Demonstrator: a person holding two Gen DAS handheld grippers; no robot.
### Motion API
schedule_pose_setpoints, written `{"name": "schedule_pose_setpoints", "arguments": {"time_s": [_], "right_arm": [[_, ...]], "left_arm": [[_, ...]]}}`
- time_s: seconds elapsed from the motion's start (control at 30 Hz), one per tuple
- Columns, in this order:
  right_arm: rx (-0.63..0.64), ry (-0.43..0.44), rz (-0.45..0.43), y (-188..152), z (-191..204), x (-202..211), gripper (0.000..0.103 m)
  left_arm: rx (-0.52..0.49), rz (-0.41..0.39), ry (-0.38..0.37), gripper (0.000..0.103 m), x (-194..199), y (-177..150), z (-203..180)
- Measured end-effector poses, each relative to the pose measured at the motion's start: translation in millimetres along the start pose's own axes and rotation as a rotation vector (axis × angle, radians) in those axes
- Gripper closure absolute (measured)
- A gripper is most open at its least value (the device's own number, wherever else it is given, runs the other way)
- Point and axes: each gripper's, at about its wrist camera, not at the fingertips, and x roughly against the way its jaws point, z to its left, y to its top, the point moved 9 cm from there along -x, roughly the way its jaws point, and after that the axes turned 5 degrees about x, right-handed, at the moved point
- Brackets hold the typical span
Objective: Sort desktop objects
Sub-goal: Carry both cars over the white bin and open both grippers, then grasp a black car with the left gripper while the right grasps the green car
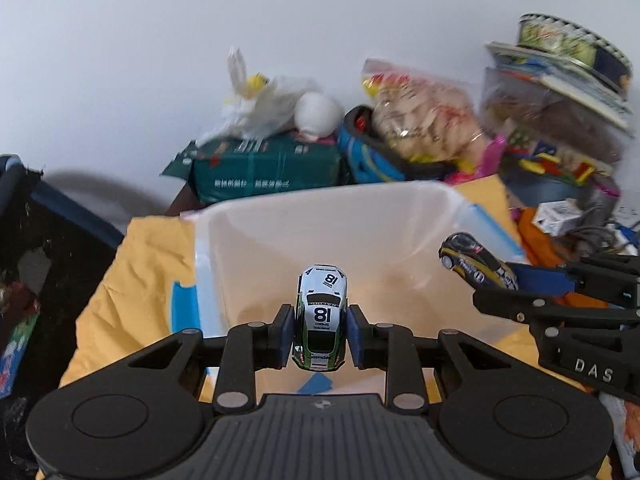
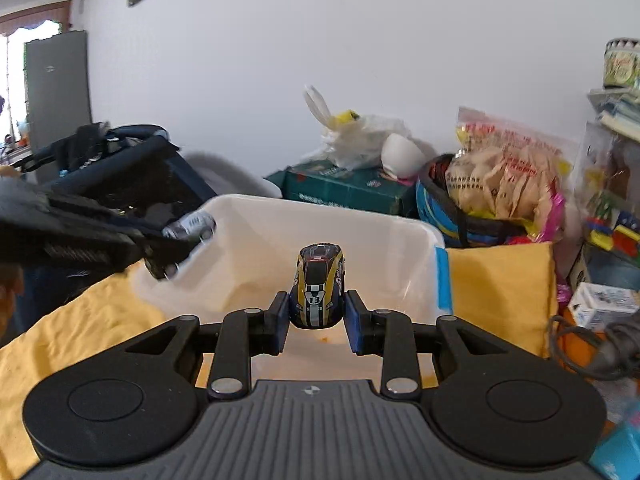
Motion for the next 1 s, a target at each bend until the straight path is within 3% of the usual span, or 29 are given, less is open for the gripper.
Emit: {"name": "schedule_pose_setpoints", "arguments": {"time_s": [0.13, 0.17, 0.27, 0.4, 0.47, 0.57, 0.73, 0.87, 1.0], "right_arm": [[-0.017, -0.008, 0.048, -6, -1, -29, 0.07], [-0.015, -0.012, 0.06, -8, -1, -32, 0.069], [-0.009, -0.016, 0.043, -9, -2, -24, 0.068], [-0.011, -0.007, -0.002, -10, 2, 5, 0.066], [-0.02, 0.033, -0.004, -16, 6, 18, 0.066], [-0.008, 0.069, 0.014, -34, 16, 38, 0.066], [0.035, 0.119, 0.134, -92, 40, 54, 0.065], [0.039, 0.149, 0.227, -135, 57, 57, 0.065], [0.017, 0.166, 0.283, -157, 69, 58, 0.065]], "left_arm": [[-0.015, 0.008, 0.002, 0.066, 4, -8, -1], [-0.02, -0.008, -0.01, 0.056, 13, -8, -3], [-0.049, -0.075, 0.008, 0.04, 44, -11, -8], [-0.091, -0.13, 0.017, 0.027, 89, -33, -18], [-0.09, -0.109, 0.007, 0.027, 104, -56, -22], [-0.051, -0.002, -0.054, 0.027, 111, -103, -28], [0.026, 0.148, -0.086, 0.027, 107, -174, -30], [0.077, 0.198, -0.08, 0.027, 103, -202, -31], [0.083, 0.198, -0.074, 0.027, 104, -211, -30]]}}
